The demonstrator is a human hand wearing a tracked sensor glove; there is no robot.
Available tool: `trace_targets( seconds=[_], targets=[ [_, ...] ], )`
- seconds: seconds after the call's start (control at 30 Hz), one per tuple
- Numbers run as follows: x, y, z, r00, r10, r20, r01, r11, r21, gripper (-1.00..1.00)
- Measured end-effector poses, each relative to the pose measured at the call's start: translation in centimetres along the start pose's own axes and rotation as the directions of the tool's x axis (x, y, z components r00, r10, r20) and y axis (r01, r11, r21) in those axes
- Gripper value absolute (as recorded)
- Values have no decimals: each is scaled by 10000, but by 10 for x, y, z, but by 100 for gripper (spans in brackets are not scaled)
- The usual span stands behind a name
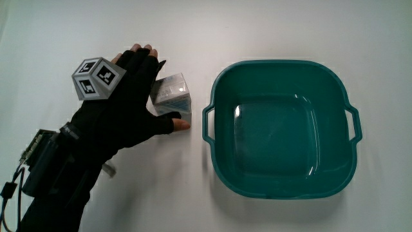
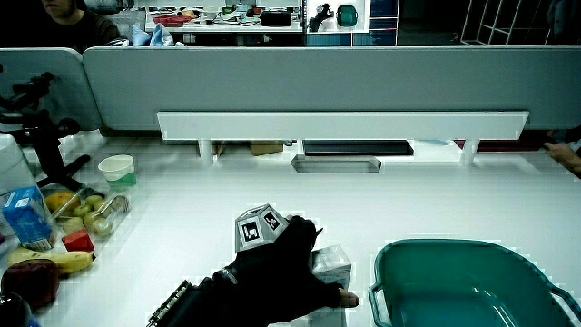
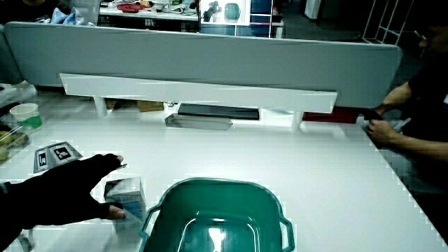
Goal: Pick milk from desk
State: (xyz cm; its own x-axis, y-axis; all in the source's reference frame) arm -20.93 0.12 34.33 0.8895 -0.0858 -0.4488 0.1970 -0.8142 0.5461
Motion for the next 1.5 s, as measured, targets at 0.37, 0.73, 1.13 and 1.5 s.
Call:
trace_targets(
  seconds=[0.37,0.73,1.13,1.5],
  targets=[
    [14,33,1,9983,210,547,-180,9984,-544,0],
    [25,70,-4,9974,-597,399,621,9962,-609,0],
    [24,95,-14,9992,-400,6,399,9940,-1022,0],
    [28,100,-13,9988,-455,185,472,9938,-1009,0]
  ],
)
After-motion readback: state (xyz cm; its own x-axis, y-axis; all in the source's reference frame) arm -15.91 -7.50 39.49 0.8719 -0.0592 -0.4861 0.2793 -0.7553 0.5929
